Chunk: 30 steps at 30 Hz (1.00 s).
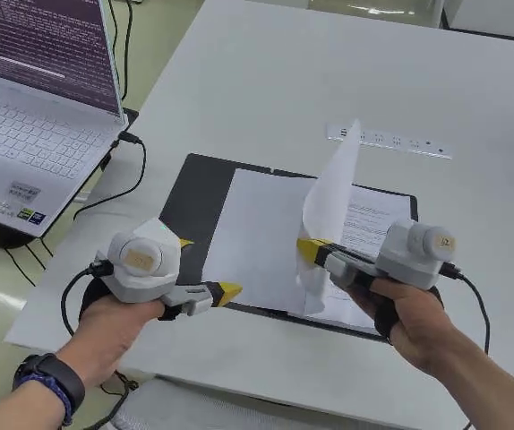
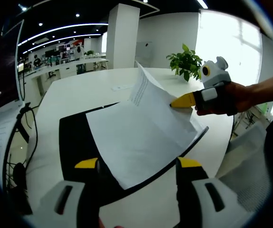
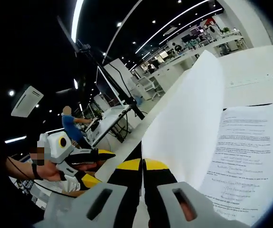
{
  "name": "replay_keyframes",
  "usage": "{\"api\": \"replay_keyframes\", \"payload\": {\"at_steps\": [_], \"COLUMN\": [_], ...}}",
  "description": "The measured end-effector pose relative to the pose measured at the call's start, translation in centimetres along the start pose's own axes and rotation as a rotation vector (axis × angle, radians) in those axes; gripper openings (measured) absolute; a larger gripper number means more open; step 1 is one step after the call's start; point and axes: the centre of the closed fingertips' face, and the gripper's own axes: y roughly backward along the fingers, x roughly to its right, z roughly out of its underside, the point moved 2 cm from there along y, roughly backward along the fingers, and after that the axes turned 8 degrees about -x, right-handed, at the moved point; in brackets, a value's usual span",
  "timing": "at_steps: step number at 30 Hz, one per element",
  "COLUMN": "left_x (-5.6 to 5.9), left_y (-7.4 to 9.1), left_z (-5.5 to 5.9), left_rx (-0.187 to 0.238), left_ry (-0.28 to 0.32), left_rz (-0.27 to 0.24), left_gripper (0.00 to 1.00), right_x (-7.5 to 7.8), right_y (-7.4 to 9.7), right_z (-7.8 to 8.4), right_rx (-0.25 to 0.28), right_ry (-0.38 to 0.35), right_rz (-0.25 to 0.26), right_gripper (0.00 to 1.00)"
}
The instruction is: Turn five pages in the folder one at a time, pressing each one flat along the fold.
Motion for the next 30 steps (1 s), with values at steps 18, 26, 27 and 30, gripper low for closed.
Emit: {"api": "replay_keyframes", "payload": {"at_steps": [18, 26, 27, 30], "left_x": [-1.8, -1.9, -1.9, -1.6], "left_y": [1.6, 2.4, 2.4, 2.4], "left_z": [1.8, 1.9, 2.0, 2.4], "left_rx": [0.015, 0.049, 0.05, 0.047], "left_ry": [0.028, 0.07, 0.077, 0.086], "left_rz": [-0.025, -0.038, -0.037, -0.037], "left_gripper": [0.65, 0.65, 0.65, 0.66], "right_x": [-2.0, -2.5, -2.5, -2.5], "right_y": [-5.2, -6.9, -7.2, -7.8], "right_z": [1.3, 2.5, 2.6, 2.6], "right_rx": [-0.037, -0.083, -0.086, -0.089], "right_ry": [-0.073, -0.086, -0.09, -0.105], "right_rz": [-0.041, -0.052, -0.052, -0.055], "right_gripper": [0.0, 0.0, 0.0, 0.0]}}
